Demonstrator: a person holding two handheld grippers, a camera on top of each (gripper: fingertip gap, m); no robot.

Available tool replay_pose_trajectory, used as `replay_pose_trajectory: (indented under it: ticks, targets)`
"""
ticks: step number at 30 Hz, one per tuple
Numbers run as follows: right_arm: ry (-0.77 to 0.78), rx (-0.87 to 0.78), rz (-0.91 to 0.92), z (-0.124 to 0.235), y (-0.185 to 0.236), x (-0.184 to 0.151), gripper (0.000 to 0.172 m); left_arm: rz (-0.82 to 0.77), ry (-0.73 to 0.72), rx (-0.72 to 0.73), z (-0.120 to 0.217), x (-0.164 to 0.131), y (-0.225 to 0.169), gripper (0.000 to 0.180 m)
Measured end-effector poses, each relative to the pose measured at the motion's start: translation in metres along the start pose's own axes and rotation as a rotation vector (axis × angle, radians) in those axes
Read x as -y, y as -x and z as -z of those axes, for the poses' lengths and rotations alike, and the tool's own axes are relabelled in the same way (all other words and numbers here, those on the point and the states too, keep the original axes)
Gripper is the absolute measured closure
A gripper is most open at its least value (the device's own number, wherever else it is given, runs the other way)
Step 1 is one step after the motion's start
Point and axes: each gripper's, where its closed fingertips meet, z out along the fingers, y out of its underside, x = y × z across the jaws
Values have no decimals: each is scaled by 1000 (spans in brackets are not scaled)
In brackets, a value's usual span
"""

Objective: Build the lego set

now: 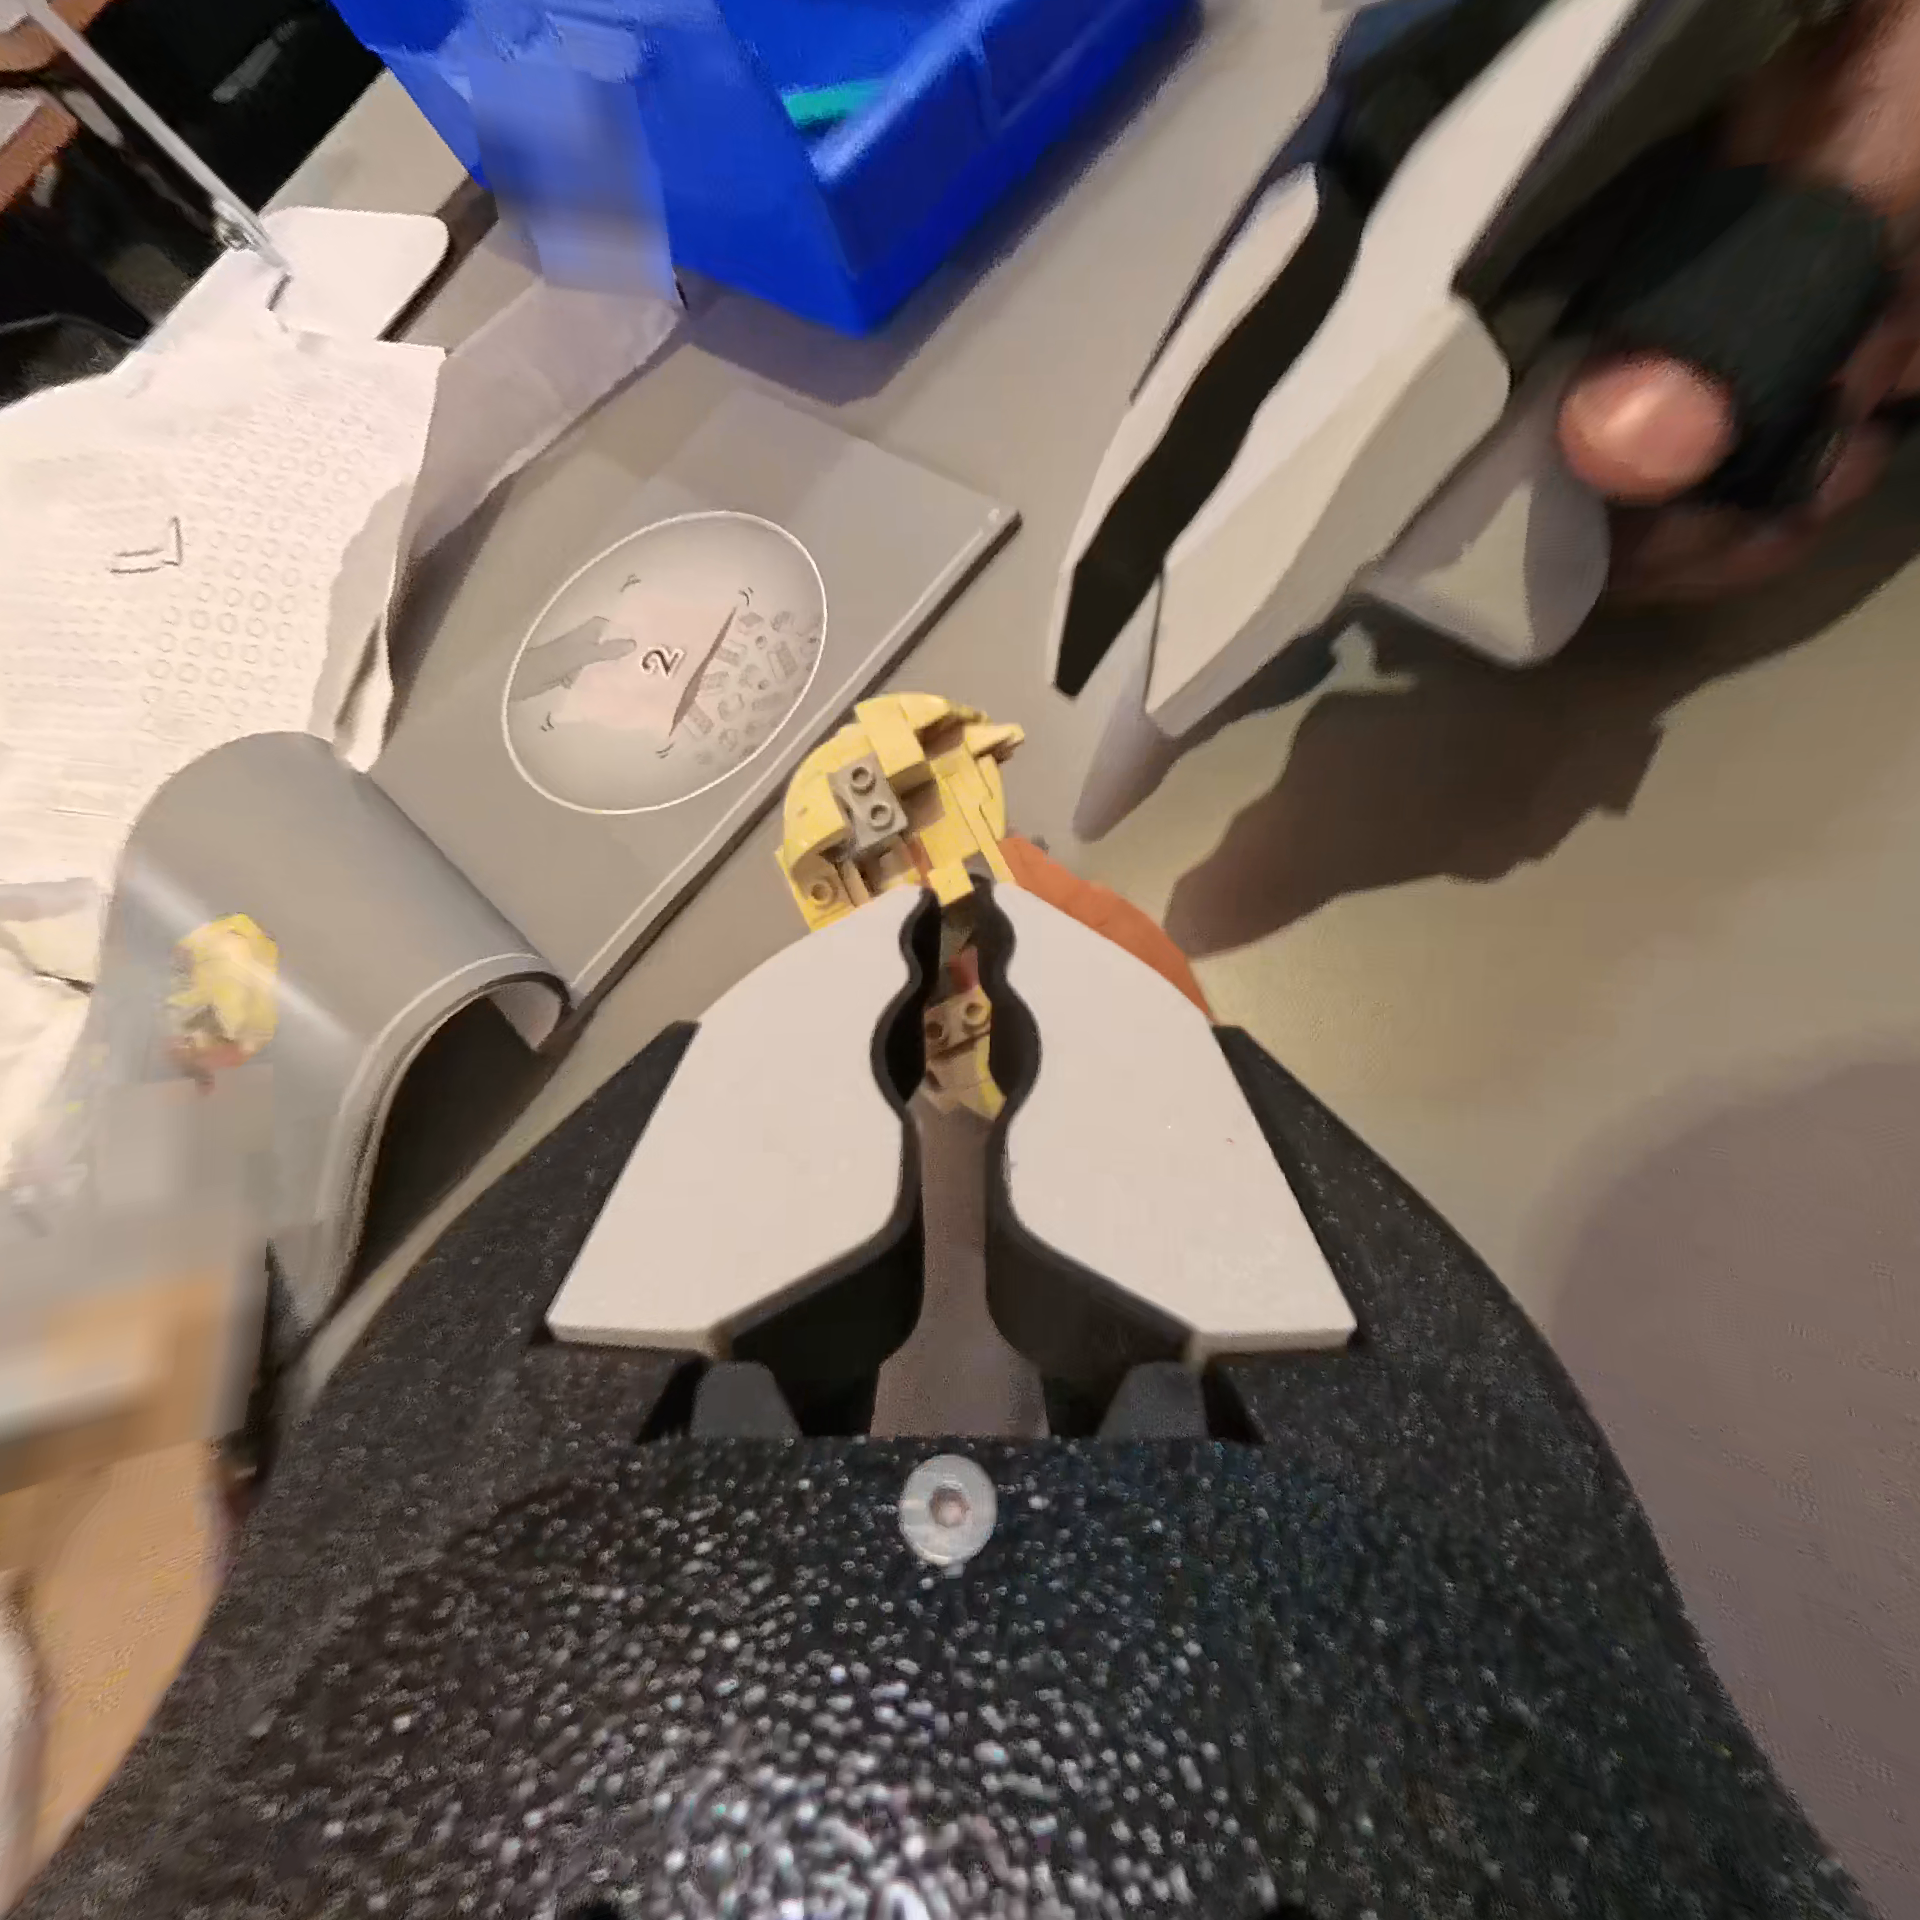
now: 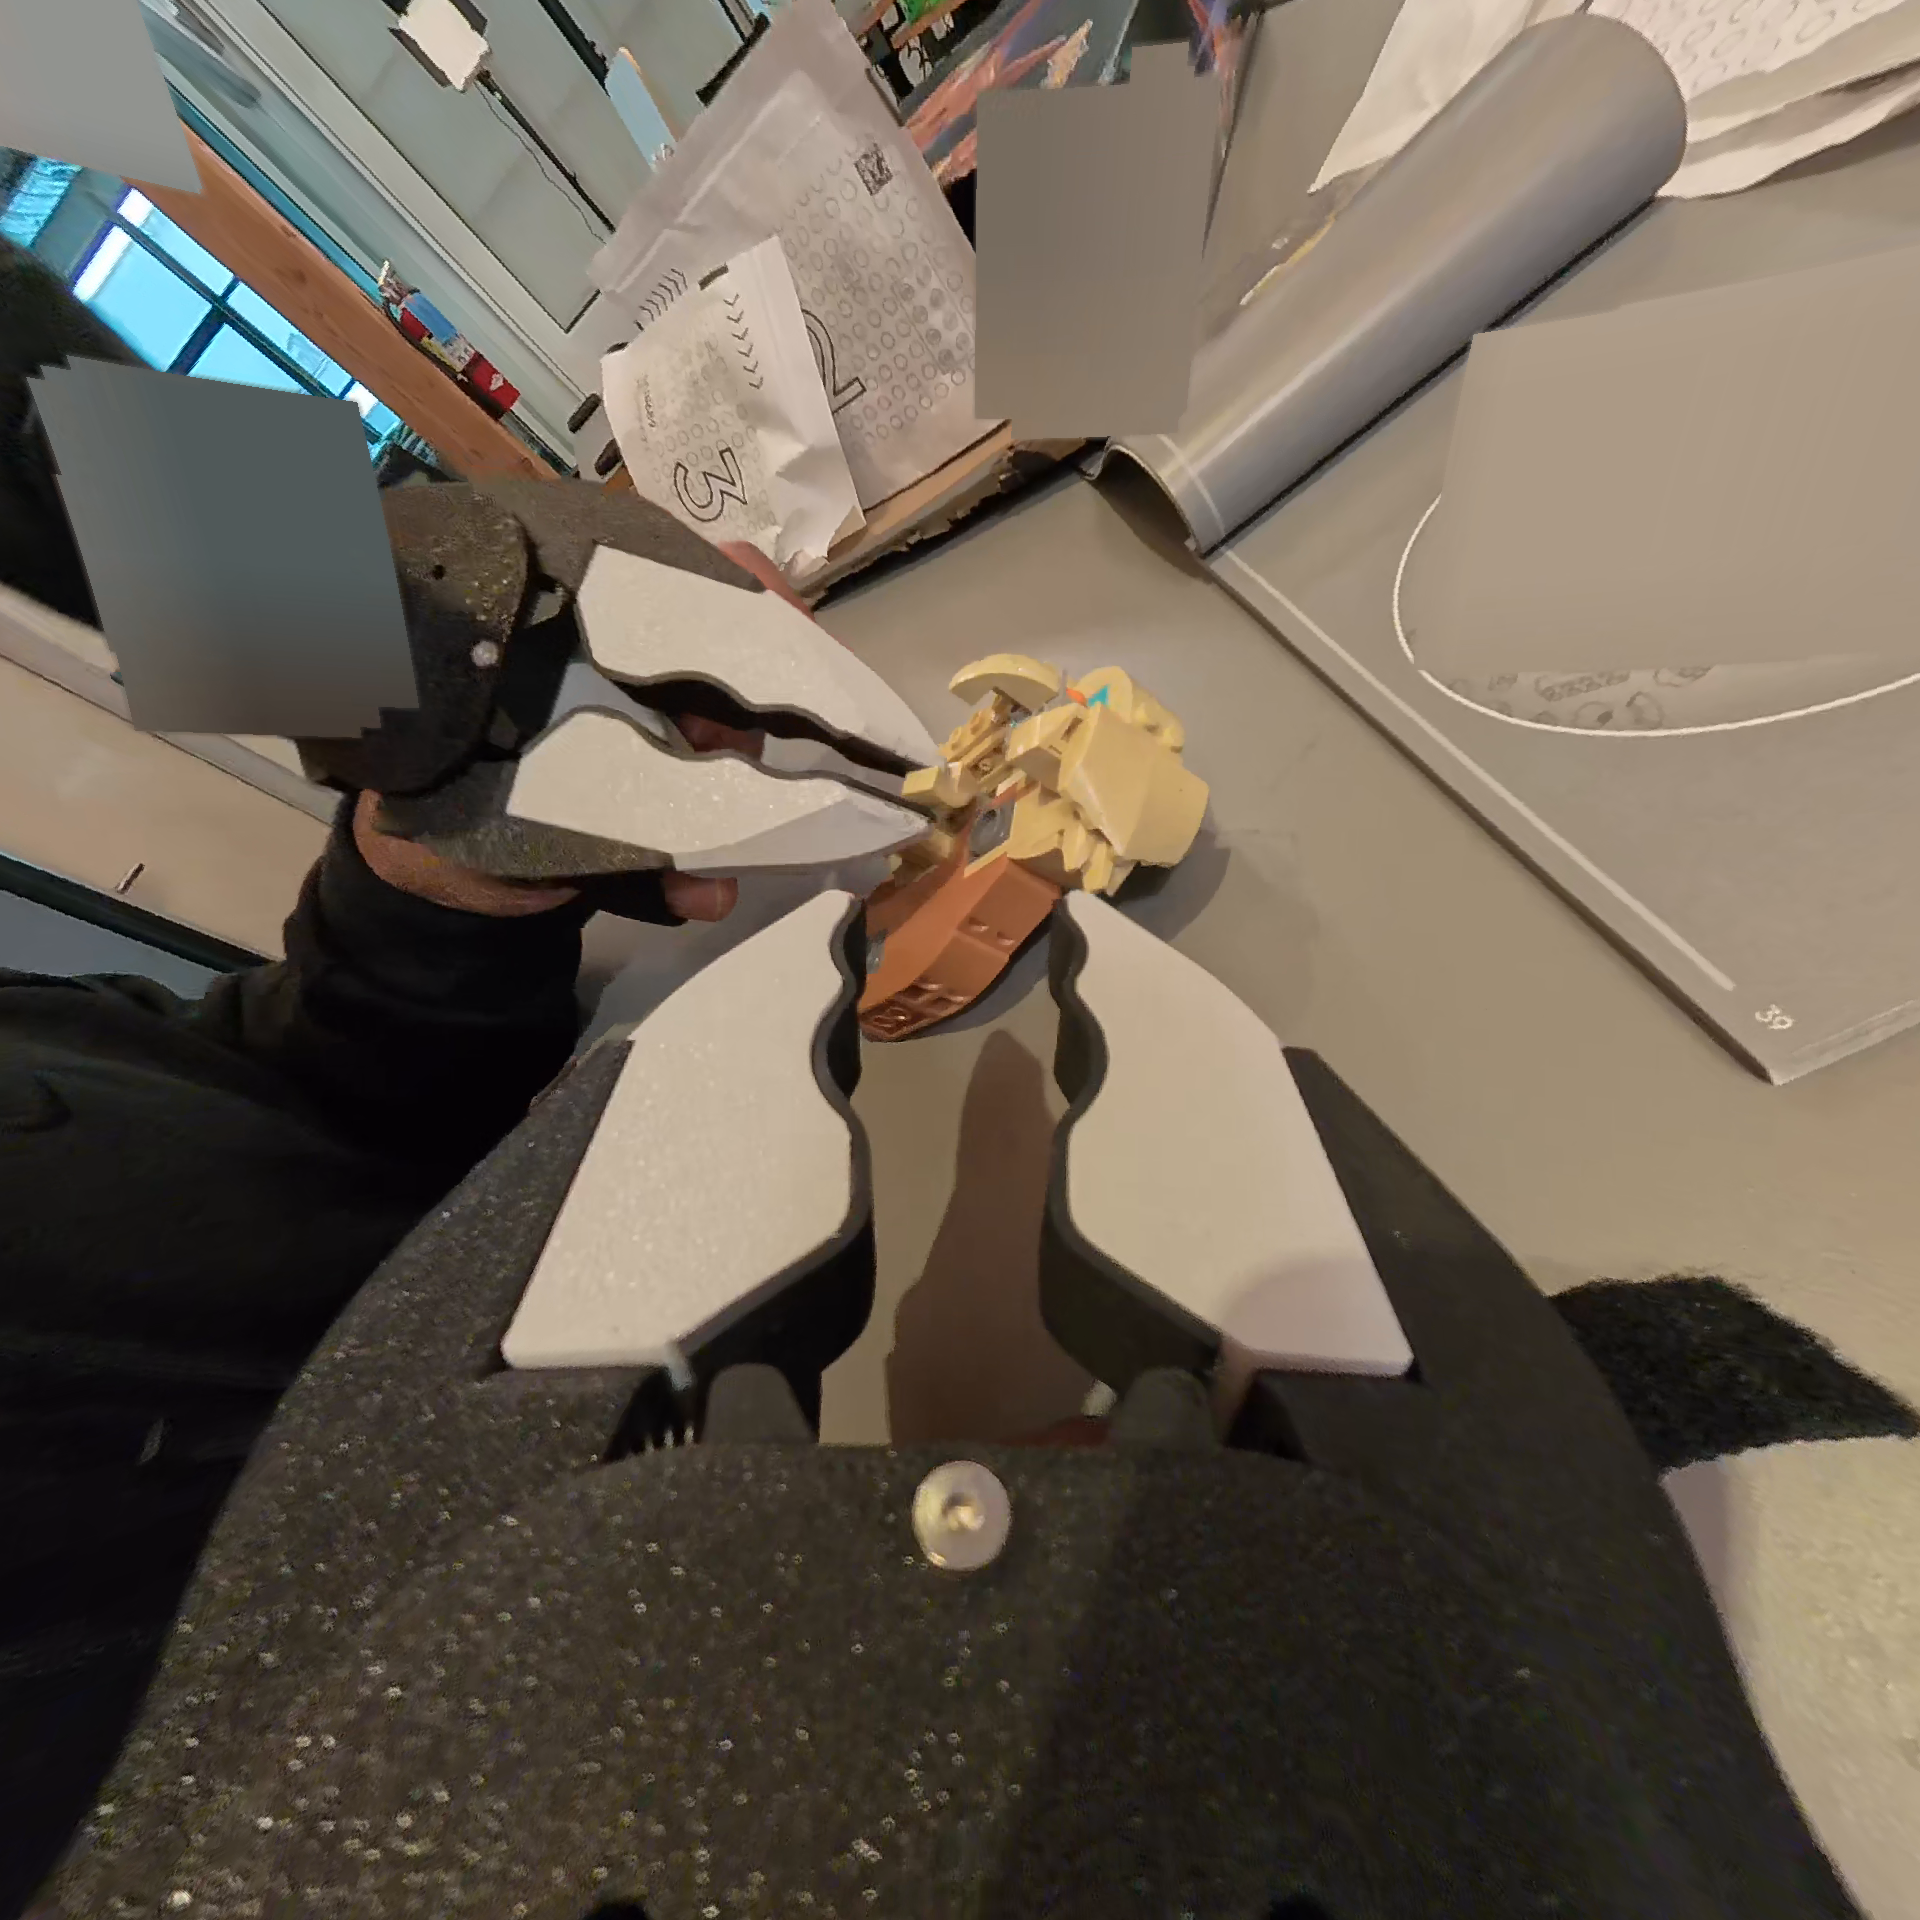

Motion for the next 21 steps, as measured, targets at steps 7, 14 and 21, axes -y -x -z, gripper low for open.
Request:
replay_pose_trajectory:
  ticks: [7,14,21]
  targets:
    - [-155,-69,201,4,7,22,143,765,-574,-286,29,59,7,175]
    - [-267,-154,370,1,20,39,144,1287,-774,-430,26,54,17,175]
    - [-265,-164,420,-10,28,39,149,1195,-746,-425,34,63,8,174]
